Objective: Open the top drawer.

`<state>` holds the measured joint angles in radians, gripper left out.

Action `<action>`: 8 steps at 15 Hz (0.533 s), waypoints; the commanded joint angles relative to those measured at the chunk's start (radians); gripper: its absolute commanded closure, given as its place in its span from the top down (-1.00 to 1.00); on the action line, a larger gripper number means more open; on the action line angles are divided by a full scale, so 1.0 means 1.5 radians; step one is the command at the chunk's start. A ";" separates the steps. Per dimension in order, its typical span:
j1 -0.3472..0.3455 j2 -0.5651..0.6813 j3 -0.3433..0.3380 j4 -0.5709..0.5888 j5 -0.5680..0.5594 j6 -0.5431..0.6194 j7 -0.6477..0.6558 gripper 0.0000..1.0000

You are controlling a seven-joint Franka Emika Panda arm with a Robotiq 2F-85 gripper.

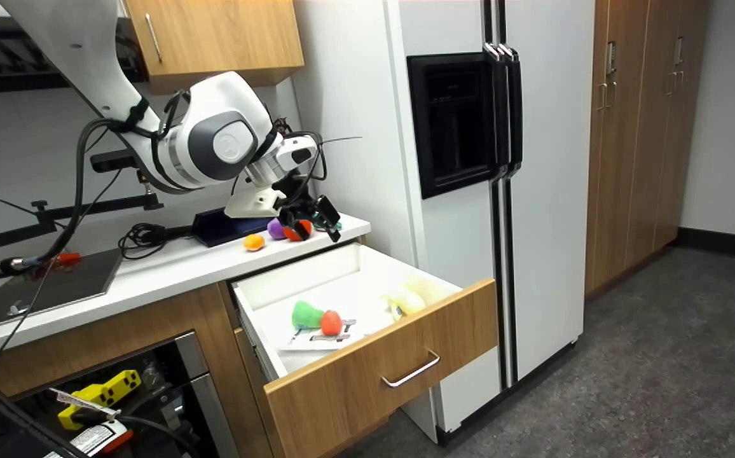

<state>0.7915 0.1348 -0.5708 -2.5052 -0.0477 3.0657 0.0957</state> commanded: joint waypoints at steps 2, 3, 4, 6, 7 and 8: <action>-0.030 -0.029 0.024 -0.011 0.019 -0.016 -0.059 1.00; -0.032 -0.027 0.025 -0.010 0.020 -0.015 -0.063 1.00; -0.033 -0.025 0.024 -0.009 0.020 -0.015 -0.065 1.00; -0.019 -0.003 0.010 -0.001 0.008 -0.002 -0.038 1.00; -0.020 -0.003 0.011 -0.001 0.008 -0.002 -0.041 1.00; -0.020 -0.003 0.011 -0.001 0.009 -0.002 -0.042 1.00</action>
<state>0.7608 0.1305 -0.5543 -2.5067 -0.0345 3.0620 0.0329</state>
